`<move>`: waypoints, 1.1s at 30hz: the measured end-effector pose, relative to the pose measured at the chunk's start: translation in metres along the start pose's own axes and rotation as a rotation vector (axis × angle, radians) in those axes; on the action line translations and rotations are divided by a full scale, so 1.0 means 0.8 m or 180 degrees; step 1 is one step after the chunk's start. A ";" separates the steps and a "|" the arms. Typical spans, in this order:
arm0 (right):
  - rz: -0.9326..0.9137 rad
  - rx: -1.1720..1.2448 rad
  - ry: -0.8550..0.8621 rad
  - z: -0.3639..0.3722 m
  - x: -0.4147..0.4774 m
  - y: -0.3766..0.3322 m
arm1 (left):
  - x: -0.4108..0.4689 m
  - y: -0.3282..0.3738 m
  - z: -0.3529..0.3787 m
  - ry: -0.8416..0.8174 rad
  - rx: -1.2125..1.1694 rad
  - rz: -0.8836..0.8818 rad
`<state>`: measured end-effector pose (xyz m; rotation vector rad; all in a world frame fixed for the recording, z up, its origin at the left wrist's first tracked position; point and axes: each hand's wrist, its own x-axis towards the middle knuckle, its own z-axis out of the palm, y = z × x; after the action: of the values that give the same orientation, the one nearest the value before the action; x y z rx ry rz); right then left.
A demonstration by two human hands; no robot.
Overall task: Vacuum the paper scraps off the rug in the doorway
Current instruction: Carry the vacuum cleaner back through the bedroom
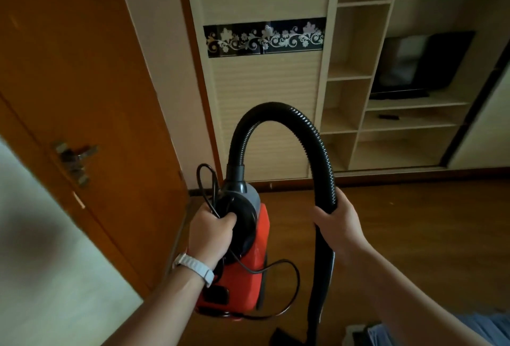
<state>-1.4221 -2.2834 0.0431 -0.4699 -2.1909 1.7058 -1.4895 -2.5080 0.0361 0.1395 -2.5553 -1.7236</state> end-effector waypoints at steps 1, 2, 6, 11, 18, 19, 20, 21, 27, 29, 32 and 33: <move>0.0002 -0.0004 0.0054 -0.005 0.019 0.002 | 0.016 0.004 0.015 -0.0057 0.0000 0.0042; 0.0013 -0.0002 0.0105 -0.010 0.037 0.005 | 0.033 0.006 0.030 -0.0116 -0.0014 0.0074; 0.0083 -0.0123 0.0341 -0.025 0.110 0.024 | 0.107 0.007 0.098 -0.0453 -0.0086 0.0088; 0.0208 -0.0404 0.0716 -0.042 0.216 0.046 | 0.216 0.015 0.197 -0.0874 -0.0230 -0.0035; 0.0433 -0.0736 0.1435 -0.089 0.359 0.057 | 0.361 0.071 0.343 -0.1469 -0.0267 0.0079; 0.0485 -0.0760 0.1550 -0.100 0.373 0.059 | 0.375 0.082 0.364 -0.1536 -0.0218 0.0143; 0.0546 -0.0762 0.1661 -0.111 0.386 0.062 | 0.386 0.093 0.386 -0.1603 -0.0170 0.0190; 0.0592 -0.0741 0.1763 -0.122 0.397 0.065 | 0.395 0.104 0.406 -0.1668 -0.0153 0.0210; 0.0762 -0.0595 0.2195 -0.205 0.472 0.100 | 0.432 0.168 0.547 -0.2070 -0.0147 0.0416; 0.0756 -0.0446 0.2282 -0.239 0.503 0.120 | 0.437 0.182 0.603 -0.2163 -0.0099 0.0473; 0.0720 -0.0323 0.2357 -0.293 0.551 0.150 | 0.437 0.199 0.687 -0.2290 -0.0024 0.0440; 0.0736 -0.0300 0.2384 -0.318 0.566 0.161 | 0.434 0.208 0.722 -0.2326 0.0013 0.0413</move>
<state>-1.7059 -1.8315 0.0010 -1.1990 -1.7018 1.2267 -1.8983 -1.9505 -0.0276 -0.7793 -2.9201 -1.9818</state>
